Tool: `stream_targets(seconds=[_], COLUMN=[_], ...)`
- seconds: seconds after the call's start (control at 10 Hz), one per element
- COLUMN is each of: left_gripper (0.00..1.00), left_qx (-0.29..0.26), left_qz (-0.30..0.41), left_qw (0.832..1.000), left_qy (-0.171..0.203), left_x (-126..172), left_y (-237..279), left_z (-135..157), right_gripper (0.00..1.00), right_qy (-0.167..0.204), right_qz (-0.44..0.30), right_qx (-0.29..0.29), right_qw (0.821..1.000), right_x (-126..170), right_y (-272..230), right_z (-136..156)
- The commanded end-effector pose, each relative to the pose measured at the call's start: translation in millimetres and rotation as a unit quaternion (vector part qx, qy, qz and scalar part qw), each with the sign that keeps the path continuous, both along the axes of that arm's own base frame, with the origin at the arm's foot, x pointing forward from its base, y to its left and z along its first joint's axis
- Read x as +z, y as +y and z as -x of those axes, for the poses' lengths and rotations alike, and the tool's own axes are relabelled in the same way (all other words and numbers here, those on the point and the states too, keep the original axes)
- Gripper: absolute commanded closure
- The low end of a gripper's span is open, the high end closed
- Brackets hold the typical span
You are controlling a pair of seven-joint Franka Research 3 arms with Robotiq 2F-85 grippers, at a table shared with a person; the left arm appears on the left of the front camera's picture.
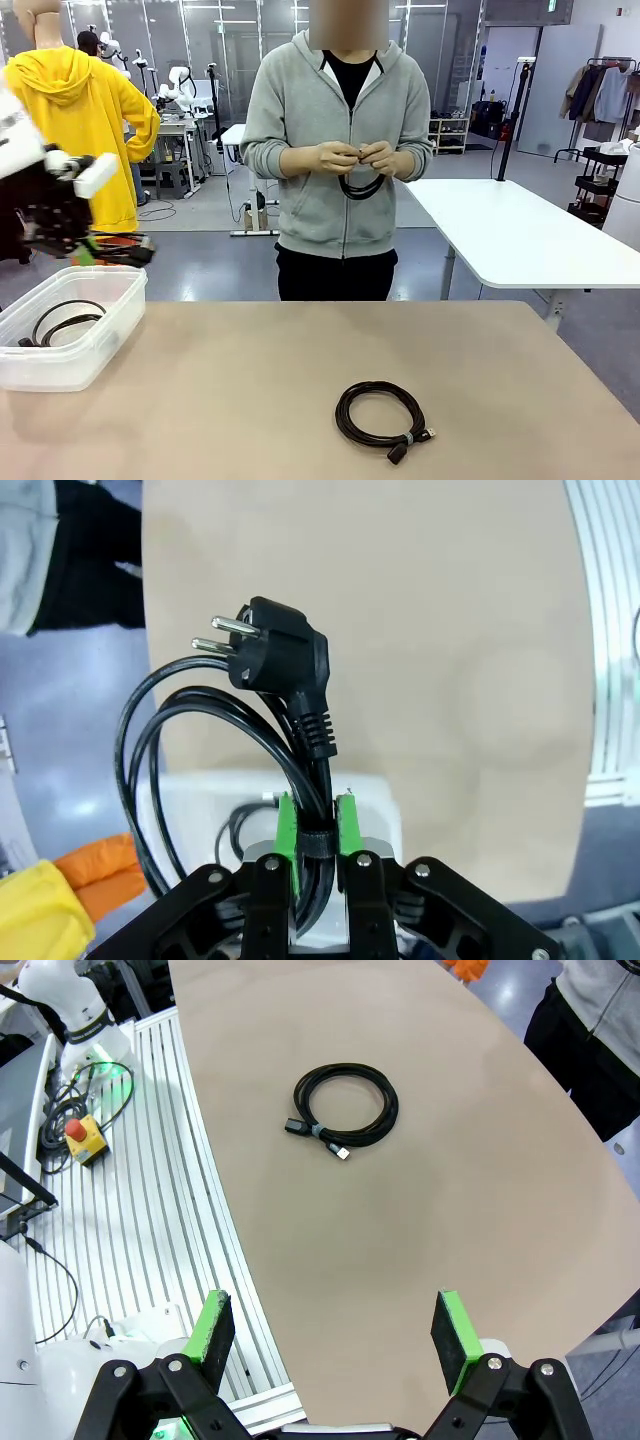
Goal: Organize and store the cables.
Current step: Place the Power Cable into the Organizing box.
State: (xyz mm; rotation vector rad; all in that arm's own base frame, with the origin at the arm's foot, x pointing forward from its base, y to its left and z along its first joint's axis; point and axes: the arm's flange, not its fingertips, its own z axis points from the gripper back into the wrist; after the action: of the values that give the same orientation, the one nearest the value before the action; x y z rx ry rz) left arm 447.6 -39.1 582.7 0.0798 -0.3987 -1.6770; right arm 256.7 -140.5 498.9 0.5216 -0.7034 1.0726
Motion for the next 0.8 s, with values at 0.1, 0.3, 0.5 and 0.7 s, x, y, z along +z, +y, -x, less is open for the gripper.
stream_targets(seconds=[0.1,0.3,0.5,0.7], left_gripper=[0.82,0.82,0.82,0.82], left_qx=[0.005,0.011,0.026,0.047], left_qz=[0.021,0.006,-0.027,-0.004], left_qw=[1.000,1.000,0.999,0.999], left_qy=[-0.010,-0.015,-0.035,-0.010], left_x=[-18.0,-36.4,-57.8,-79.0], left_y=[58.6,84.4,94.8,106.5], left_z=[-21.5,-38.8,-58.6,-76.0], right_gripper=[0.00,0.00,0.00,0.00], right_qy=[-0.009,-0.009,-0.009,-0.009], right_qz=[0.000,0.000,0.000,0.000], right_qx=[0.000,0.000,0.000,0.000], right_qw=[1.000,1.000,1.000,1.000], right_x=[-2.0,-2.0,-2.0,-2.0], right_y=[1.6,1.6,1.6,1.6], right_z=[-1.6,-1.6,-1.6,-1.6])
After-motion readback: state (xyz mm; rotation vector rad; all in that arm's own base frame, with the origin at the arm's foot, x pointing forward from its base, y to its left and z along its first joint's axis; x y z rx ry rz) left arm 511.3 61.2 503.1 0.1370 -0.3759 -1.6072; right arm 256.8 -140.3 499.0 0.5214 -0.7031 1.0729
